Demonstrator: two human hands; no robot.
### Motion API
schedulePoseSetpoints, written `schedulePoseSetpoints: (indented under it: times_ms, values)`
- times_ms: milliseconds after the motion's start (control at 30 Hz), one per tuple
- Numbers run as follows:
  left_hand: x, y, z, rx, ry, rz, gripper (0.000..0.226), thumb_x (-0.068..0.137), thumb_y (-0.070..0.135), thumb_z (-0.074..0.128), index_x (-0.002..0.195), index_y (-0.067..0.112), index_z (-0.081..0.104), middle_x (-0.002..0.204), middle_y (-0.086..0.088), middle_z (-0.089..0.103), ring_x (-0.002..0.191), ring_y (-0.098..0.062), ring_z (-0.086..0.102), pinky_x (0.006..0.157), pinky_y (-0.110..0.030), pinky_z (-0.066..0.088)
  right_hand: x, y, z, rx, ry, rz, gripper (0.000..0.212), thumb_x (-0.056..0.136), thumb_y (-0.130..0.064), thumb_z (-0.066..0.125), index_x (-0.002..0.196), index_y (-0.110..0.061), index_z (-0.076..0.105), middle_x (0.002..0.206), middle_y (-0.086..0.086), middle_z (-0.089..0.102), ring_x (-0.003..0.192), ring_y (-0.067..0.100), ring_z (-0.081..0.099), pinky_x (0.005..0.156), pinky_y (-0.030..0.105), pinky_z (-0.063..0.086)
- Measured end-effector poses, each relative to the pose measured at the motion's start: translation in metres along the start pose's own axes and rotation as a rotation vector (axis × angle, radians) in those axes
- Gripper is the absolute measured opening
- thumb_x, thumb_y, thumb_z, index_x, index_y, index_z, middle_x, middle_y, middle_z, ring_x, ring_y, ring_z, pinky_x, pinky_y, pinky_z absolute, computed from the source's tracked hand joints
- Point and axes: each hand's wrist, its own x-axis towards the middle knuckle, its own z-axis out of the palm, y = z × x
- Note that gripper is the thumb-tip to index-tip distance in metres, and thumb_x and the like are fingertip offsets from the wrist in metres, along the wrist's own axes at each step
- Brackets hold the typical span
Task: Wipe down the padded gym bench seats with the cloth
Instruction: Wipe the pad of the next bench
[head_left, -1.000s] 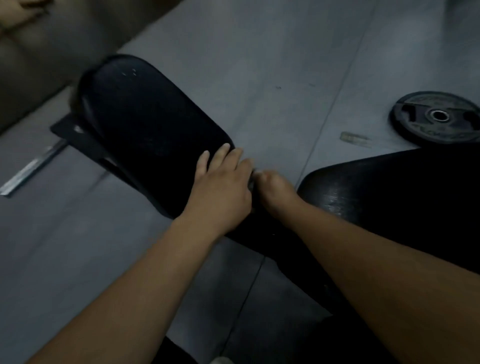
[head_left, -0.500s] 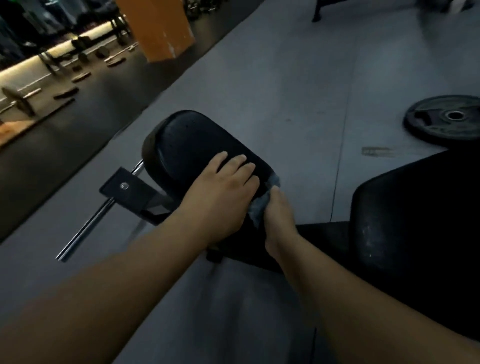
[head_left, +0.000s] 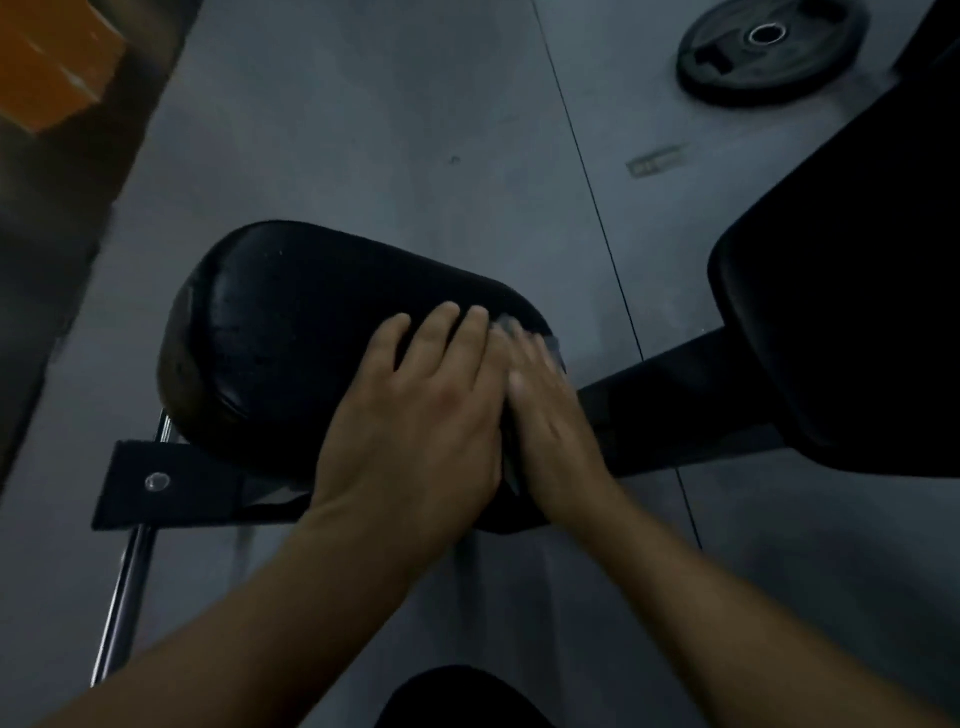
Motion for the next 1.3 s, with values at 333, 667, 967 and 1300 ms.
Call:
schedulePoseSetpoints:
  times_ms: [333,667,967,1300]
  values:
    - [0.004,-0.001,0.004,0.079,0.042,-0.125,0.058,0.094,0.034,0.034,0.146,0.012,0.045,0.155,-0.012,0.040,0.146,-0.030,0.033,0.117,-0.054,0.023,0.025,-0.017,0.002,0.094,-0.011,-0.051,0.054,0.101,-0.051,0.016,0.154,-0.042,0.025,0.164,-0.018,0.018,0.151,0.000,0.007,0.125,0.038,0.005]
    - [0.007,0.007,0.000,0.120,0.023,-0.282,0.061,0.092,0.036,0.033,0.148,0.014,0.042,0.157,-0.006,0.039,0.147,-0.022,0.031,0.120,-0.048,0.022,0.063,-0.007,-0.002,-0.124,-0.075,-0.118,0.059,0.101,-0.045,0.013,0.159,-0.032,0.019,0.167,-0.008,0.012,0.154,0.013,0.005,0.124,0.041,0.003]
    - [0.016,0.012,-0.004,0.201,-0.053,-0.305,0.064,0.089,0.038,0.035,0.147,0.012,0.045,0.154,-0.006,0.043,0.145,-0.020,0.035,0.116,-0.050,0.025,0.077,-0.012,-0.008,-0.118,-0.066,-0.049,0.053,0.107,-0.041,0.019,0.159,-0.031,0.019,0.167,-0.007,0.012,0.154,0.017,0.004,0.123,0.040,0.001]
    - [0.014,0.014,-0.003,0.189,-0.015,-0.267,0.062,0.088,0.038,0.037,0.143,0.013,0.051,0.150,-0.006,0.048,0.142,-0.020,0.040,0.116,-0.048,0.027,0.065,0.009,-0.016,-0.137,-0.093,-0.050,0.057,0.104,-0.048,0.016,0.159,-0.032,0.012,0.167,-0.009,0.007,0.154,0.014,-0.001,0.122,0.038,-0.002]
